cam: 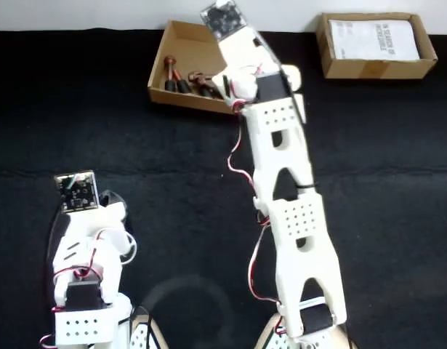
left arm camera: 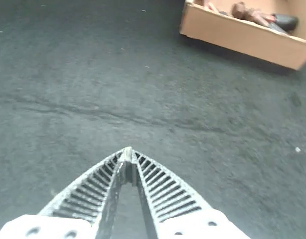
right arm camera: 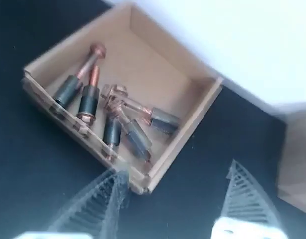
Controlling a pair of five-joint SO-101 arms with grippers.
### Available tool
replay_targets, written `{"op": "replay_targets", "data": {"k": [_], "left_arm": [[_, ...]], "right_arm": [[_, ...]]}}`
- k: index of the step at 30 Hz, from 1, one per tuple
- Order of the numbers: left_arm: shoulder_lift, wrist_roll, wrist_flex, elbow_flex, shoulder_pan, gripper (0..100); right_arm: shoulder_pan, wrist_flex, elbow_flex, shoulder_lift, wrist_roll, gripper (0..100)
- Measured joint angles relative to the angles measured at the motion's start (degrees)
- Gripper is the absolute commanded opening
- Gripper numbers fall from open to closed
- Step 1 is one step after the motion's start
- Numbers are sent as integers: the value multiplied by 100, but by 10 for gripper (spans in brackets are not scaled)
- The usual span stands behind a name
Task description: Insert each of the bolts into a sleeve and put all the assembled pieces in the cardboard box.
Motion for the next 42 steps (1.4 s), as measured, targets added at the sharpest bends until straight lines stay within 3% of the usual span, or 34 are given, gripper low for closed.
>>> {"op": "replay_targets", "data": {"k": [8, 15, 27, 31, 42], "left_arm": [[369, 0, -18, 0, 290, 17], [765, -26, -290, 0, 440, 13], [826, -44, -325, 0, 440, 13], [826, -44, -325, 0, 440, 13], [826, -44, -325, 0, 440, 13]], "right_arm": [[264, 1002, -105, -1556, 0, 270], [721, 1143, -105, -2875, 0, 2], [1495, 1143, -79, -5046, 0, 6], [1881, 1143, 1020, -6655, 0, 6], [2470, 1143, 6602, -11103, -211, 6]]}}
